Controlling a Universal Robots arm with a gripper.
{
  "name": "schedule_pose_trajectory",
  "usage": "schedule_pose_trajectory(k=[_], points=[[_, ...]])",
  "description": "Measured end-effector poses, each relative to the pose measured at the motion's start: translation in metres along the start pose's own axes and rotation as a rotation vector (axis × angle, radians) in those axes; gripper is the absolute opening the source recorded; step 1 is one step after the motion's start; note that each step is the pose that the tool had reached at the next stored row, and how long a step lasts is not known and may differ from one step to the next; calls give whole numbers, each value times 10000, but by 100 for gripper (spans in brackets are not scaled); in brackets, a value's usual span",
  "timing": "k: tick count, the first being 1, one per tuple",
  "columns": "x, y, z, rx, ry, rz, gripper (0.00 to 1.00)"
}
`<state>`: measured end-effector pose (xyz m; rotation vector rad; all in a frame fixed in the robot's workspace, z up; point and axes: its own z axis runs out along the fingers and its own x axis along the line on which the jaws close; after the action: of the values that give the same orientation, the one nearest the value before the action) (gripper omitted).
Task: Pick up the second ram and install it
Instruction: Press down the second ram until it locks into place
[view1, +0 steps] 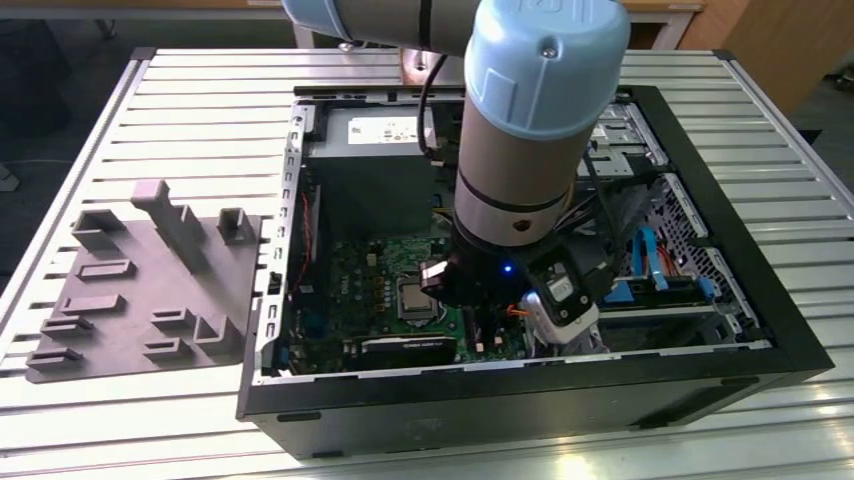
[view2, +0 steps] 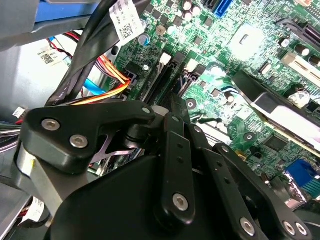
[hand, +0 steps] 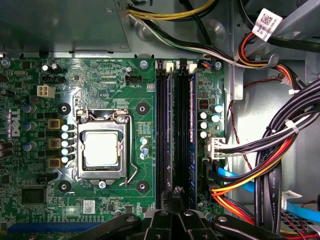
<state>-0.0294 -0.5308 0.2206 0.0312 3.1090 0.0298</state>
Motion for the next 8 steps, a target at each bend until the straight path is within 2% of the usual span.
schedule_pose_trajectory(k=[8], points=[[1, -1, 31, 0, -1, 0, 11]])
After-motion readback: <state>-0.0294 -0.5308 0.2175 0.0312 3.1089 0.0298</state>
